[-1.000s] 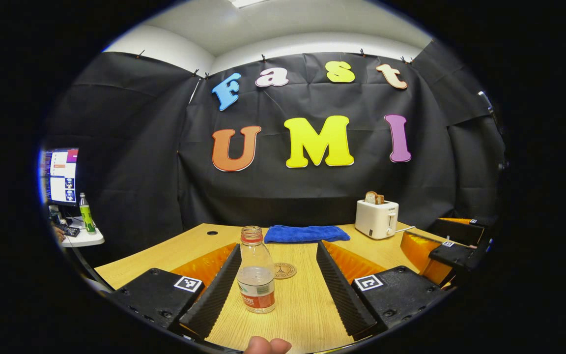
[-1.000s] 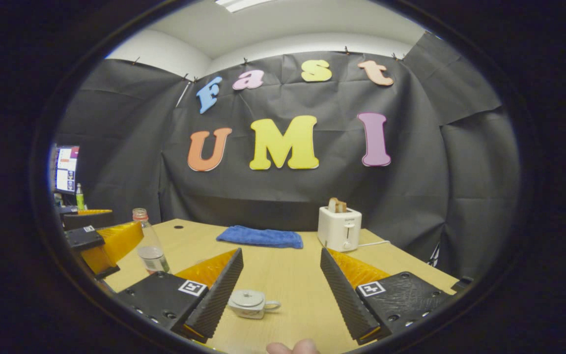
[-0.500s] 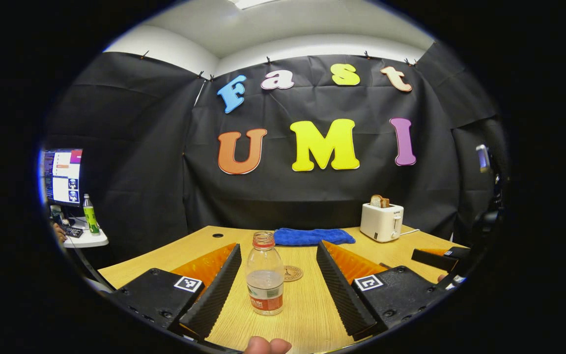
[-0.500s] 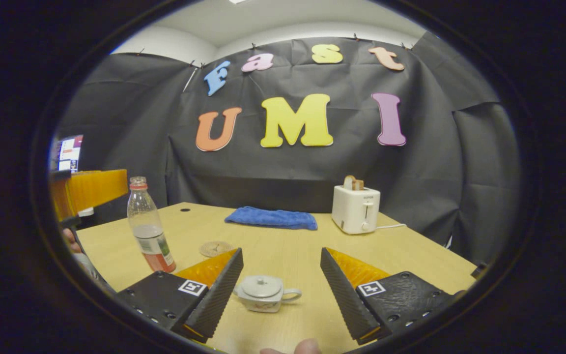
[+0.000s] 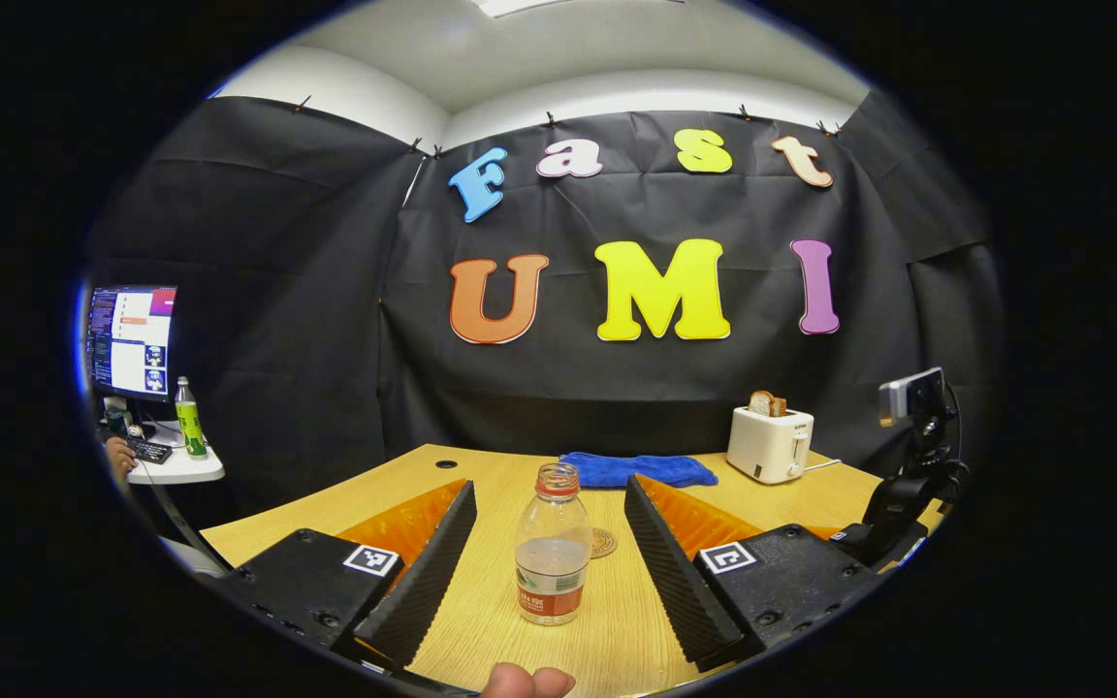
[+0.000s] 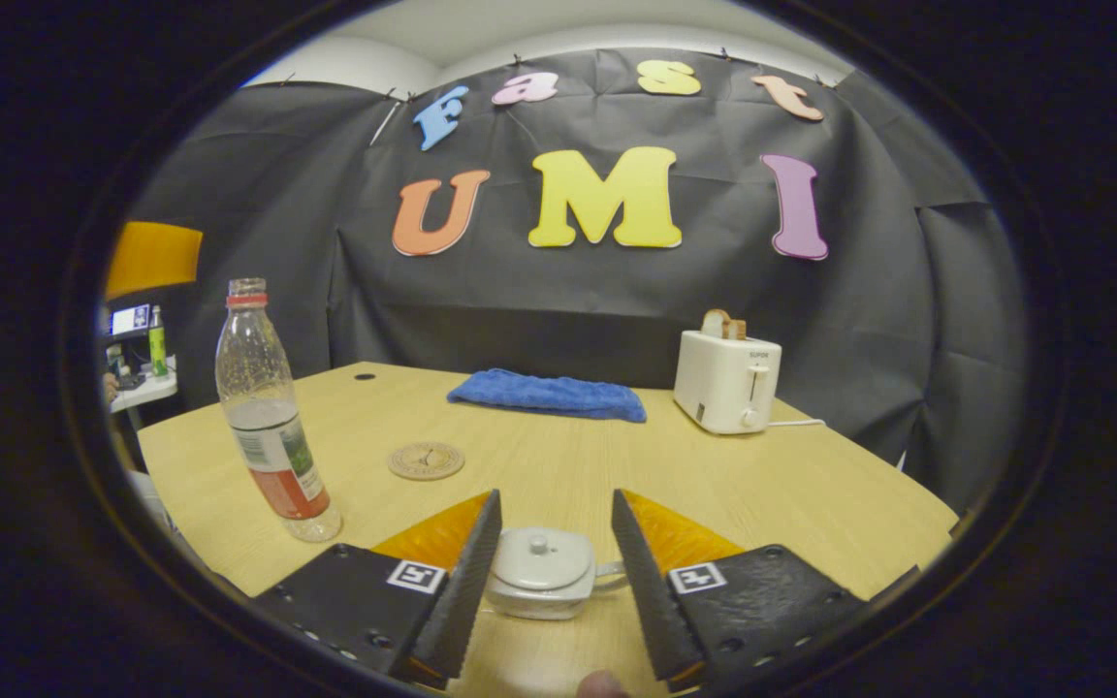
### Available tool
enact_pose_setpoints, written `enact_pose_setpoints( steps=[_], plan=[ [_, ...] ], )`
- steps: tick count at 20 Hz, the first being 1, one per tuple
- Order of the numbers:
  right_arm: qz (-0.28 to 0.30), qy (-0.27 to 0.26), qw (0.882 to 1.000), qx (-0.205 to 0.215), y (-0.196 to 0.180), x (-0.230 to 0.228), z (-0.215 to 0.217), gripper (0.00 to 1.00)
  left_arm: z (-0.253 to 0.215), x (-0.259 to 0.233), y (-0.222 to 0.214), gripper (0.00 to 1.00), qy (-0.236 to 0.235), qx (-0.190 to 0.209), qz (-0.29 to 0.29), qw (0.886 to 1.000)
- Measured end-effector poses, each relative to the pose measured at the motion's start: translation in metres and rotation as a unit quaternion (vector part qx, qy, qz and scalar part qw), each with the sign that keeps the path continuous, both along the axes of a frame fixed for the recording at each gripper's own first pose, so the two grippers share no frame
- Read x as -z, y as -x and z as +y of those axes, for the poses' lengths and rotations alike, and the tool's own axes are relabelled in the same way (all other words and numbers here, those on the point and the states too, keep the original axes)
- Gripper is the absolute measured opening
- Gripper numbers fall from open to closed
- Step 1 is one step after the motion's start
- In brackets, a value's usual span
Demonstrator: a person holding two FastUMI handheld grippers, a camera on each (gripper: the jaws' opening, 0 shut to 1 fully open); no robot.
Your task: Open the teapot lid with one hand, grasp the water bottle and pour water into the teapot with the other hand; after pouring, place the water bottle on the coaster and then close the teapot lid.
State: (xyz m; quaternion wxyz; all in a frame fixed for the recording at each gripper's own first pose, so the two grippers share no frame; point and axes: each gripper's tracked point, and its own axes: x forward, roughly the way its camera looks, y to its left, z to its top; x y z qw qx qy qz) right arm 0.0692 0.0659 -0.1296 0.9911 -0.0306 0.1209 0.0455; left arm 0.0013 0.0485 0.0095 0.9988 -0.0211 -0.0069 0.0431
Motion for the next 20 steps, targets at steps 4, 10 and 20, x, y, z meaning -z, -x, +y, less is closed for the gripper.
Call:
enact_pose_setpoints(
  steps=[4, 10, 20],
  plan=[
    [0.006, 0.005, 1.000, 0.002, -0.005, 0.004, 0.001, 0.34, 0.003, 0.001, 0.000, 0.96, 0.001, -0.003, 0.001, 1.000],
    [0.013, 0.021, 1.000, -0.014, -0.005, 0.007, 0.003, 0.01, 0.004, 0.004, -0.001, 0.96, 0.000, -0.005, 0.007, 1.000],
    [0.006, -0.009, 0.999, -0.034, -0.007, -0.006, 0.002, 0.00, 0.007, 0.080, 0.011, 0.97, -0.008, 0.034, 0.095, 0.995]
  ],
)
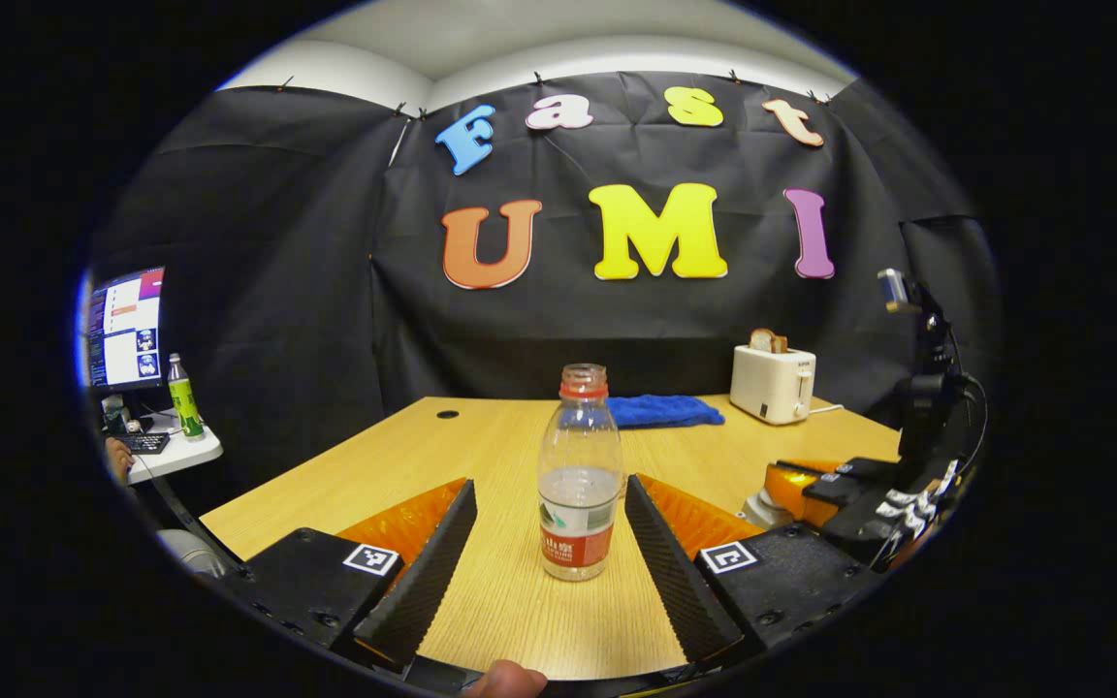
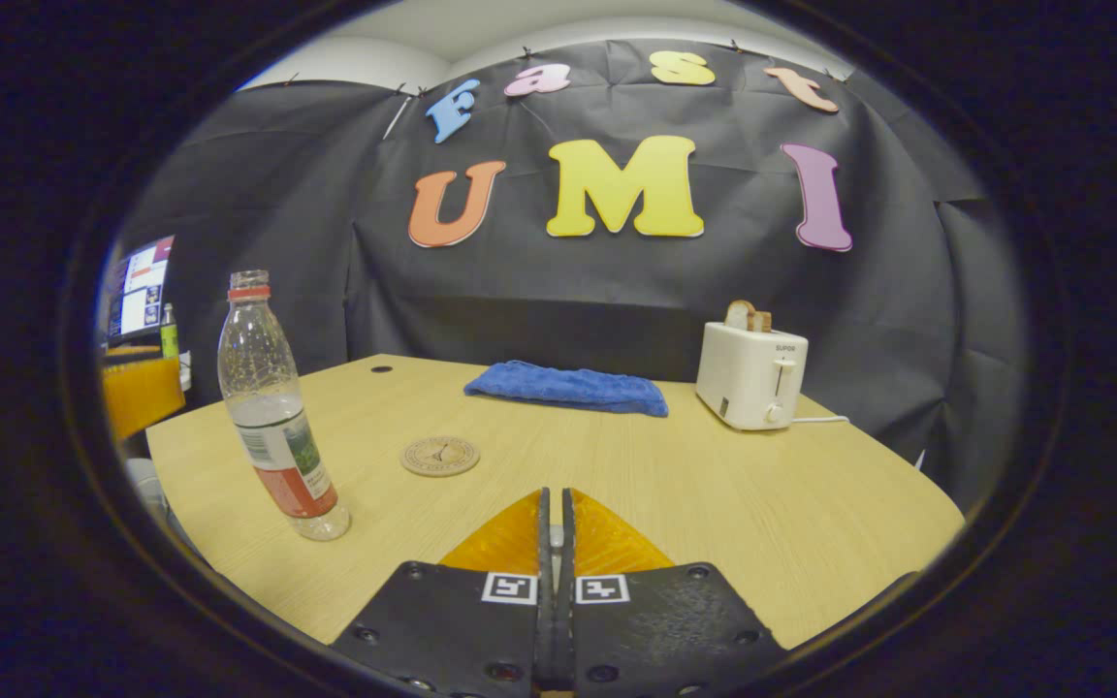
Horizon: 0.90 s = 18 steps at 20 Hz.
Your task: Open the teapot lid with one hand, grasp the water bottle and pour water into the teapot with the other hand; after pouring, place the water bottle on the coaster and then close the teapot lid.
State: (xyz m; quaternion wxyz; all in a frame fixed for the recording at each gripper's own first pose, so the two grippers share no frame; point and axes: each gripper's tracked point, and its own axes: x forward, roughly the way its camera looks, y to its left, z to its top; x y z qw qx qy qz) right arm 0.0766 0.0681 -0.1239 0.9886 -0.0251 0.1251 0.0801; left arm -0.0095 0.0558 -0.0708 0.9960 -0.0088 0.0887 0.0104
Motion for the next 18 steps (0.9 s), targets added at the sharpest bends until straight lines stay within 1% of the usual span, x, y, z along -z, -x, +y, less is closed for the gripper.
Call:
enact_pose_setpoints(
  steps=[3, 7, 11, 14, 15, 18],
  plan=[
    [-0.006, 0.000, 1.000, -0.001, 0.001, -0.009, -0.002, 0.00, -0.013, 0.029, -0.005, 0.97, 0.023, 0.028, 0.034, 0.999],
    [-0.015, 0.008, 1.000, 0.003, 0.006, -0.016, -0.011, 0.00, -0.013, 0.056, -0.024, 0.97, 0.042, 0.032, 0.062, 0.997],
    [-0.017, 0.010, 1.000, 0.009, 0.010, -0.023, -0.024, 0.00, -0.012, 0.074, -0.045, 0.97, 0.045, 0.028, 0.071, 0.996],
    [-0.020, 0.009, 1.000, 0.013, 0.017, -0.026, -0.033, 0.00, -0.007, 0.078, -0.055, 0.98, 0.043, 0.019, 0.072, 0.996],
    [-0.021, 0.011, 1.000, 0.014, 0.018, -0.027, -0.036, 0.00, -0.009, 0.077, -0.058, 0.98, 0.045, 0.023, 0.070, 0.996],
    [-0.018, 0.009, 1.000, 0.019, 0.021, -0.026, -0.046, 0.00, -0.008, 0.075, -0.065, 0.97, 0.028, 0.022, 0.066, 0.997]
  ],
)
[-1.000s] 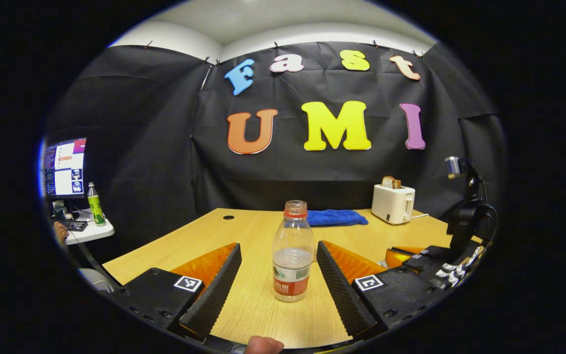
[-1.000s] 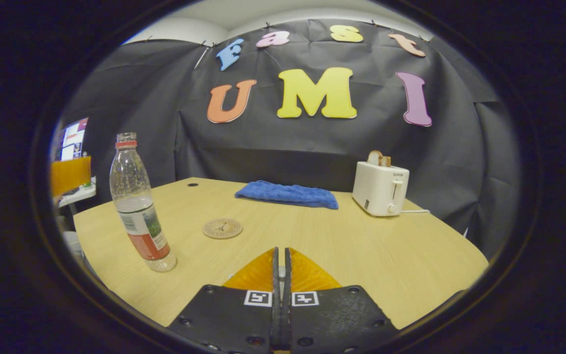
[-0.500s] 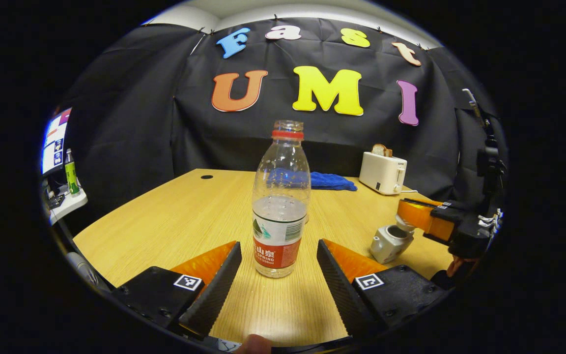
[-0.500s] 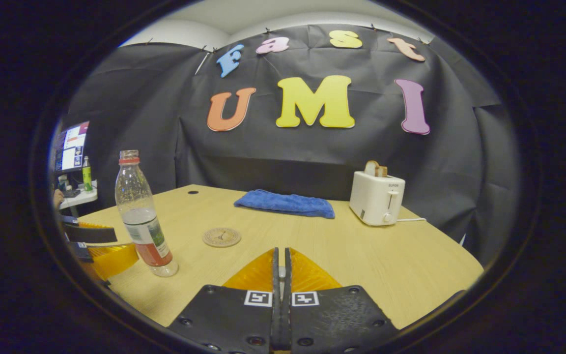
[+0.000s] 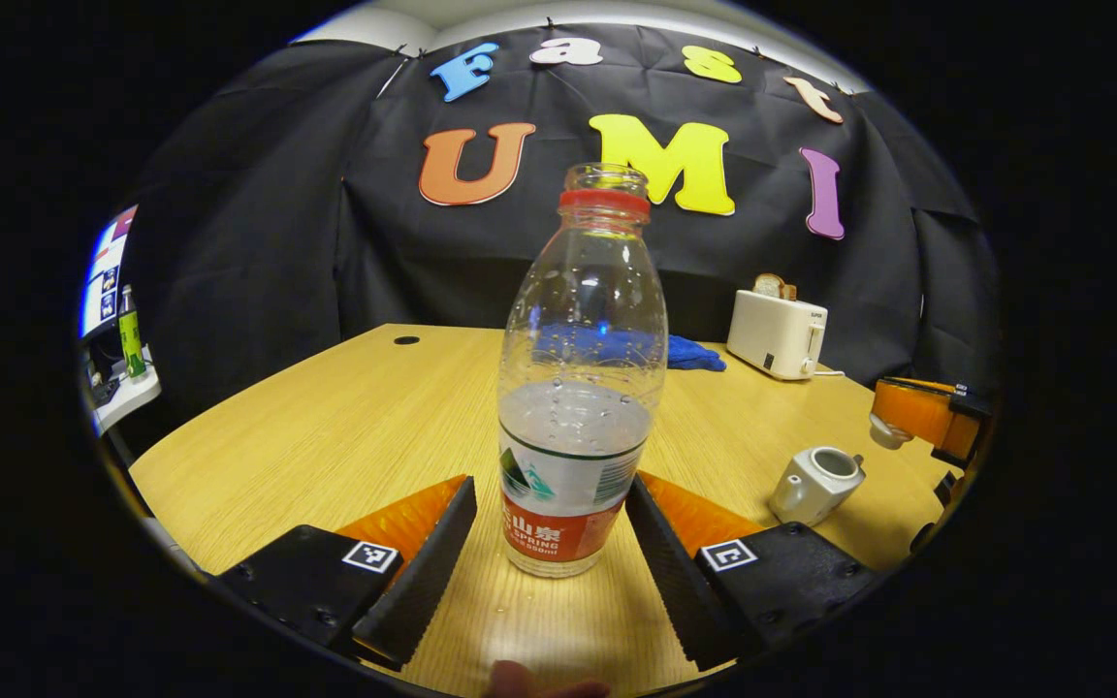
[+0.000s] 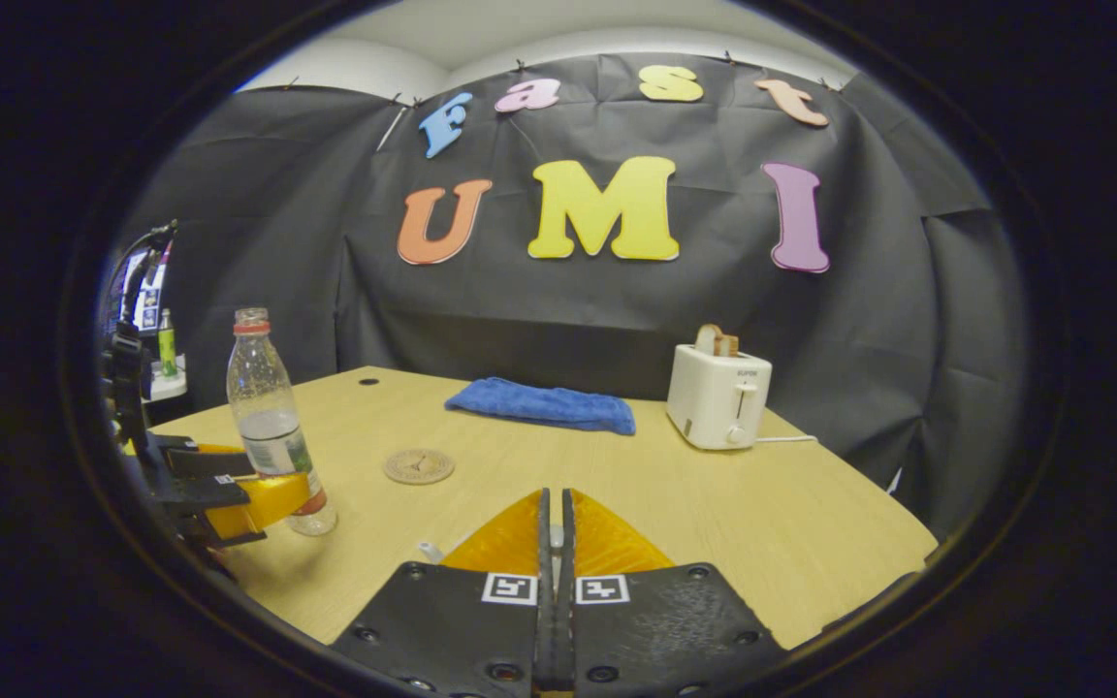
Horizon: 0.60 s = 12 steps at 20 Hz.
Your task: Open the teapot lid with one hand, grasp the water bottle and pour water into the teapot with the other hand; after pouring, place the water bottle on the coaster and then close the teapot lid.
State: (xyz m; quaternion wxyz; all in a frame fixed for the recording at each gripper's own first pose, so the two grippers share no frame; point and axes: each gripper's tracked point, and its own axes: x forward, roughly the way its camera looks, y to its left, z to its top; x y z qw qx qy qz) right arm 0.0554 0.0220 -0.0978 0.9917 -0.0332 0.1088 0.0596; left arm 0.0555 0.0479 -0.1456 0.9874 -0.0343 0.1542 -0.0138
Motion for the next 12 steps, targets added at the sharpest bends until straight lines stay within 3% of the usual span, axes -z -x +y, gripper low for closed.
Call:
enact_pose_setpoints(
  steps=[3, 5, 9, 12],
  plan=[
    [0.002, -0.006, 1.000, 0.005, 0.003, -0.001, -0.009, 0.00, 0.000, -0.002, -0.004, 0.94, -0.019, 0.004, -0.002, 1.000],
    [0.002, -0.010, 1.000, 0.006, 0.006, -0.002, -0.015, 0.00, 0.002, -0.004, -0.005, 0.82, -0.044, 0.006, -0.001, 0.999],
    [0.002, -0.028, 1.000, 0.006, 0.007, -0.006, -0.029, 0.00, 0.010, -0.014, -0.007, 0.79, -0.134, 0.021, 0.009, 0.991],
    [0.002, -0.028, 1.000, 0.013, 0.009, -0.006, -0.041, 0.00, 0.013, -0.023, -0.008, 0.77, -0.224, 0.035, 0.008, 0.974]
  ],
)
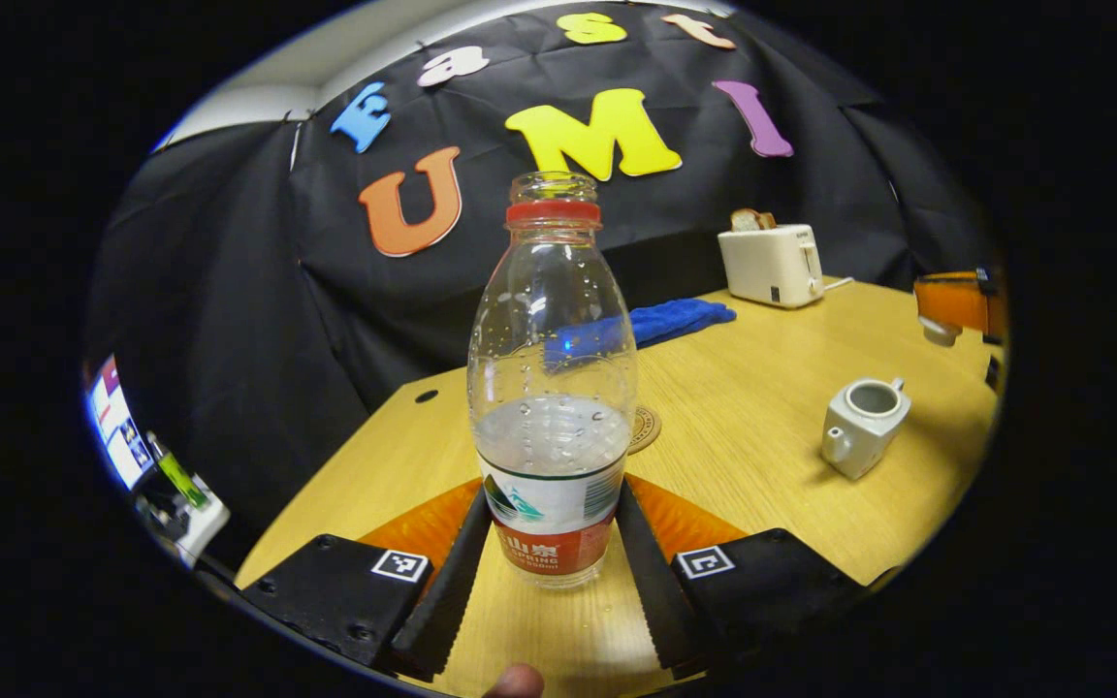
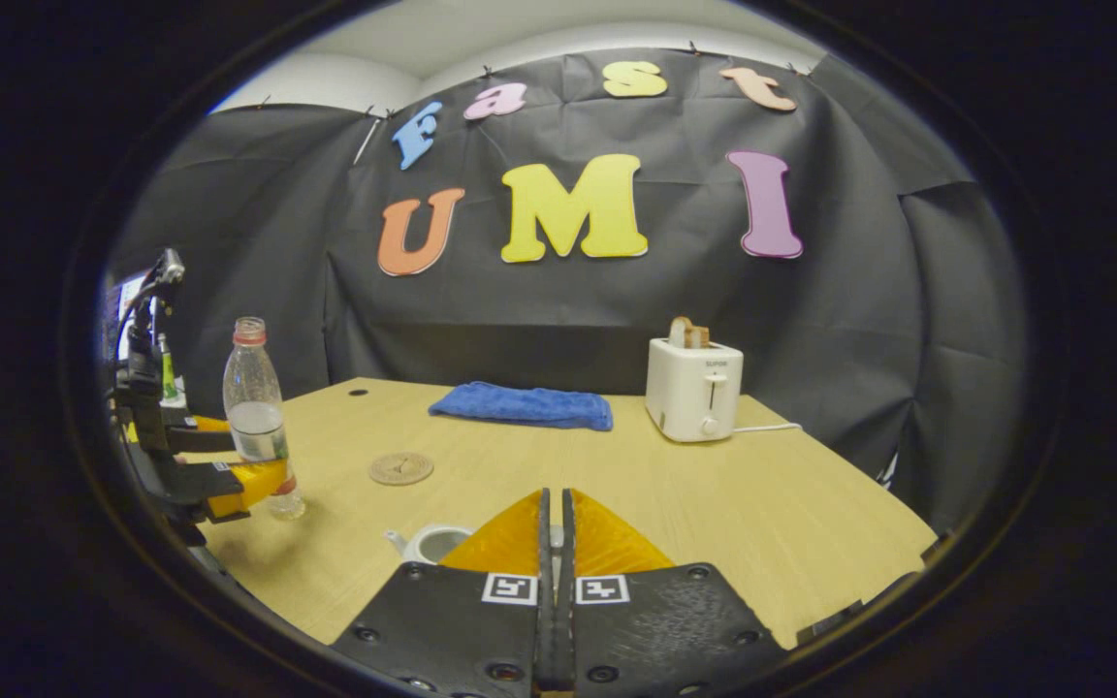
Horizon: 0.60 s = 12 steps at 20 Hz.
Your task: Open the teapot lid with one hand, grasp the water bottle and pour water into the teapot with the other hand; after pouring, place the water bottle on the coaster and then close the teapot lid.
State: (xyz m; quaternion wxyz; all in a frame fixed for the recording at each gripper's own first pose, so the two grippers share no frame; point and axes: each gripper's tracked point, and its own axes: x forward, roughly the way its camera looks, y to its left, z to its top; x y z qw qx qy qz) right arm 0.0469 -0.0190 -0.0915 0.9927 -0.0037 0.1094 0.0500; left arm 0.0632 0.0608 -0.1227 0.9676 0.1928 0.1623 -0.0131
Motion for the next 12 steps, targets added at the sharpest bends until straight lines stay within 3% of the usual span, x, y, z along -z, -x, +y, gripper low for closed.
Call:
enact_pose_setpoints(
  steps=[3, 6, 9, 12],
  plan=[
    [0.001, 0.003, 1.000, 0.000, 0.003, -0.001, -0.007, 0.00, -0.002, -0.007, 0.003, 0.77, -0.089, 0.020, 0.010, 0.996],
    [-0.001, 0.002, 1.000, 0.000, 0.006, -0.001, -0.016, 0.00, -0.001, -0.017, 0.000, 0.76, -0.204, 0.038, 0.001, 0.978],
    [0.000, -0.005, 1.000, 0.000, 0.009, 0.001, -0.022, 0.00, -0.008, -0.014, -0.001, 0.76, -0.257, 0.057, 0.014, 0.965],
    [0.001, -0.006, 1.000, 0.002, 0.012, 0.002, -0.030, 0.00, -0.012, -0.025, -0.004, 0.76, -0.356, 0.078, 0.002, 0.931]
  ],
)
